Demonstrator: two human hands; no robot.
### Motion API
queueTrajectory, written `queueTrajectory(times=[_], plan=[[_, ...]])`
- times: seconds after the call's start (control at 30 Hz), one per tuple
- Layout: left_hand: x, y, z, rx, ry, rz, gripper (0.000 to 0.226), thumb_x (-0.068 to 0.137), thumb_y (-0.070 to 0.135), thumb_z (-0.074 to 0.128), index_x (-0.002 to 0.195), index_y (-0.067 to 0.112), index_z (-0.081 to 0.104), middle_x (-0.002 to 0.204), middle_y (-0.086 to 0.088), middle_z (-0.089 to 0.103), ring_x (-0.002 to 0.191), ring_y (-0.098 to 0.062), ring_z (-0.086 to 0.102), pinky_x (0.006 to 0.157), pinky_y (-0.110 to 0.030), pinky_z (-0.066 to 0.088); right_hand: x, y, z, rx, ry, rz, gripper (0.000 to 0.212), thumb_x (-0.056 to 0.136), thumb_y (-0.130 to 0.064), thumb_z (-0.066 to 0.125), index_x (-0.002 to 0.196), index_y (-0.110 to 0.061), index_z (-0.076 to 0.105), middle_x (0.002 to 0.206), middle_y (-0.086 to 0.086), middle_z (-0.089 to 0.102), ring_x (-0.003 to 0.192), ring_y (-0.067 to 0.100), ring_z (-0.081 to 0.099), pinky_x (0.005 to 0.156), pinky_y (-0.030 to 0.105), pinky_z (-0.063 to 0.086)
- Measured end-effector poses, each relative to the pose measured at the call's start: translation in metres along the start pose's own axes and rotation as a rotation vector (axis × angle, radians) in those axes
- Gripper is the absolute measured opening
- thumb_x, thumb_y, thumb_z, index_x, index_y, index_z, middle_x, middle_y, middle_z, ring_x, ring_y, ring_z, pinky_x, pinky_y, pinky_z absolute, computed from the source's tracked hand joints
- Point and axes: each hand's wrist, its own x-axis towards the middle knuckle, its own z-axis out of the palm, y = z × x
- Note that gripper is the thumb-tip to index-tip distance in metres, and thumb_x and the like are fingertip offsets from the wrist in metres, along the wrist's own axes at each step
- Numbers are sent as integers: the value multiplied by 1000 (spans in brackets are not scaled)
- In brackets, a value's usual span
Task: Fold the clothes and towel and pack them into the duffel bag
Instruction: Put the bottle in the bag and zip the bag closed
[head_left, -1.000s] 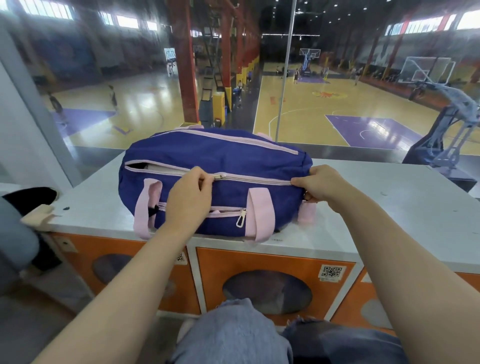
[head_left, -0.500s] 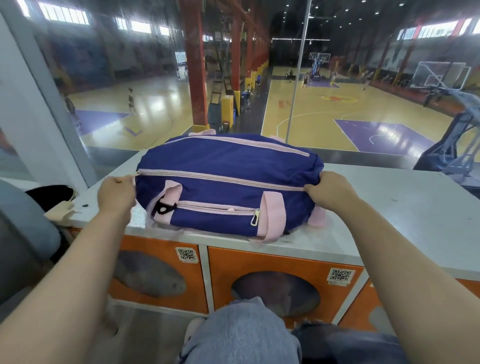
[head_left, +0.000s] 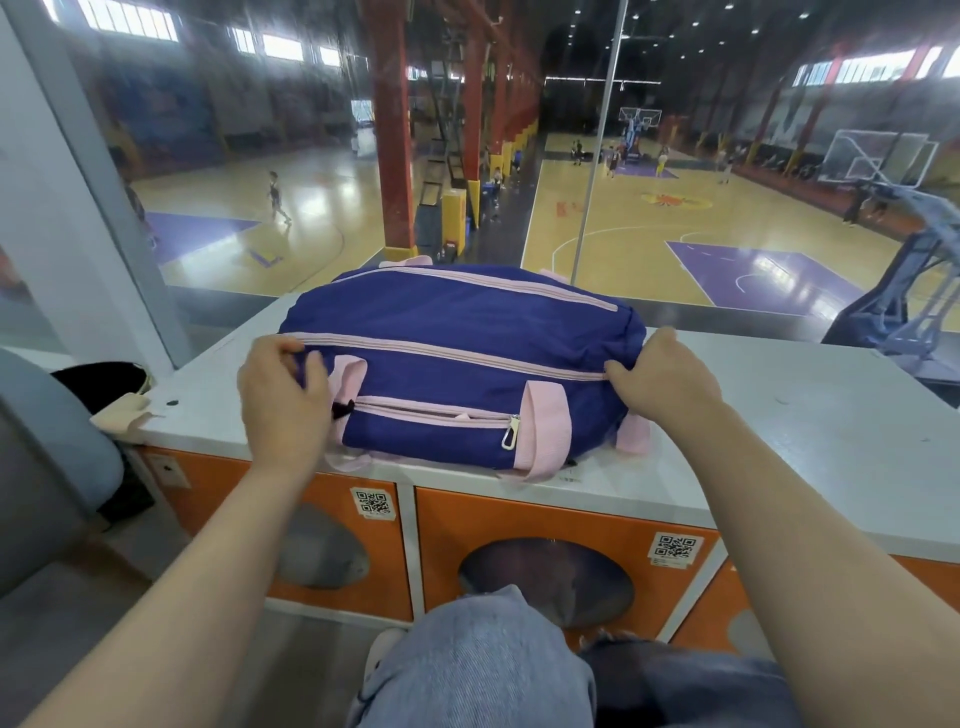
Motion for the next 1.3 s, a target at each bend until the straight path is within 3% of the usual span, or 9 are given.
queueTrajectory(times=[0.17,0.3,0.43,0.57,0.77,0.87,1.03,1.2,1.3], plan=[[-47,51,18,44,-326,180,10,94,32,57,98,24,53,84,8,56,79,-9,54,64,-16,39,-19,-17,-10,65,150,-158,34,87,-25,62,110,-8,45,109,12,55,99,32,55,73,36,44],[-76,71,32,91,-578,246,15,93,41,56,92,27,53,77,14,54,70,-5,53,57,-11,32,-36,-32,-4,96,69,-404,18,86,-21,62,101,-21,51,103,1,58,93,20,56,82,36,51],[-89,74,40,243,-551,409,21,90,49,56,87,28,54,78,12,53,76,-9,48,58,-18,33,-50,-41,10,99,-145,-582,24,90,-23,58,113,-25,57,116,-4,58,105,15,54,93,34,49],[-103,67,50,320,-529,459,29,88,53,56,97,26,57,92,7,57,87,-10,49,71,-26,44,-54,-39,23,17,-322,-648,43,88,-28,62,130,-22,53,133,-3,52,120,16,50,103,30,41],[-107,57,55,286,-480,459,16,89,30,63,101,21,60,101,2,55,95,-13,51,71,-22,42,-56,-35,30,-66,-284,-708,44,87,-31,64,129,-22,54,136,-3,48,124,17,44,107,33,39],[-109,52,54,296,-429,494,15,86,24,66,99,20,60,109,-1,53,102,-16,50,78,-27,49,-57,-35,31,-73,-273,-699,44,87,-31,65,129,-23,54,137,-4,47,124,17,44,106,32,39],[-105,59,53,436,-372,605,13,93,27,53,99,17,58,98,-3,61,91,-20,58,86,-35,46,-59,-37,34,-92,-267,-682,43,87,-32,64,128,-24,53,137,-4,47,123,16,46,104,33,43],[-99,64,56,410,-446,496,15,99,28,44,110,18,50,107,-2,54,82,-13,55,68,-20,39,-61,-38,35,-127,-257,-684,45,86,-39,63,128,-25,53,137,-4,45,122,17,45,102,35,45],[-98,61,56,384,-464,445,14,100,27,46,110,19,49,108,-1,51,81,-14,57,64,-20,45,-64,-38,38,-164,-216,-689,45,85,-42,63,127,-26,54,138,-3,43,125,20,42,102,38,42]])
